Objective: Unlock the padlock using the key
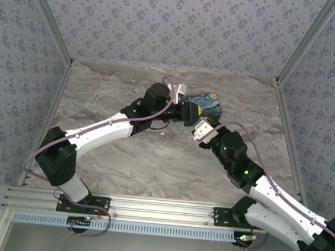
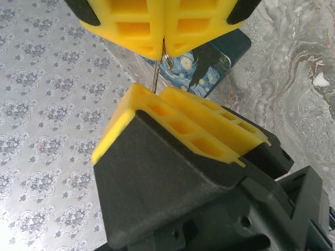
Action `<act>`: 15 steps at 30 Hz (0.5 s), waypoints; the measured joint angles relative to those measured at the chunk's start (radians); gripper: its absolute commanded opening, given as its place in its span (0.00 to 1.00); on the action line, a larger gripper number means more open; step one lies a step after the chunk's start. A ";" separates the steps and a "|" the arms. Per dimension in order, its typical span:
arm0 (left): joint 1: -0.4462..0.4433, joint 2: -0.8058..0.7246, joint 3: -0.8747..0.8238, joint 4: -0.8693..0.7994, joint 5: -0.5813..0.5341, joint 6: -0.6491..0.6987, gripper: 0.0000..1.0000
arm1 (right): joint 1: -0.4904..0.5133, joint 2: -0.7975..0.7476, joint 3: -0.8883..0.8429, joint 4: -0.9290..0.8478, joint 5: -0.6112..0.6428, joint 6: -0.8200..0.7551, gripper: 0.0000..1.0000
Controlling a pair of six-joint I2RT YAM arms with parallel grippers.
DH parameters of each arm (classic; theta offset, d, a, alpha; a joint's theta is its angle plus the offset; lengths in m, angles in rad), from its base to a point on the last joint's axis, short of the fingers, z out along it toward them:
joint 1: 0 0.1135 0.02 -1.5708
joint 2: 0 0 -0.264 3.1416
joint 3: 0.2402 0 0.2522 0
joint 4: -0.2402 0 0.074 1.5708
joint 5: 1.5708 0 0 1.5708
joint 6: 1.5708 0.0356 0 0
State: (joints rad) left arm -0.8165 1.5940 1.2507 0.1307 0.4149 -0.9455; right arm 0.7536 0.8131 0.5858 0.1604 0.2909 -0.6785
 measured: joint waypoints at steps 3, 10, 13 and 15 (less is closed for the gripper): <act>-0.002 0.009 0.003 0.003 0.010 -0.011 0.26 | 0.000 0.000 0.000 -0.003 0.000 -0.003 0.00; -0.004 0.018 0.005 0.011 0.020 -0.019 0.18 | 0.000 0.000 0.000 -0.008 0.000 -0.004 0.00; -0.004 0.018 0.005 0.018 0.023 -0.021 0.17 | 0.000 0.000 0.000 -0.007 0.000 -0.004 0.00; -0.004 0.018 0.005 0.022 0.024 -0.022 0.15 | 0.000 0.000 0.000 -0.007 0.000 -0.004 0.00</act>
State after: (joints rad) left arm -0.8204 1.6123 1.2560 0.1524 0.4385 -0.9676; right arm 0.7536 0.8131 0.5858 0.1532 0.2913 -0.6823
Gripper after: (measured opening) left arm 0.165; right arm 0.054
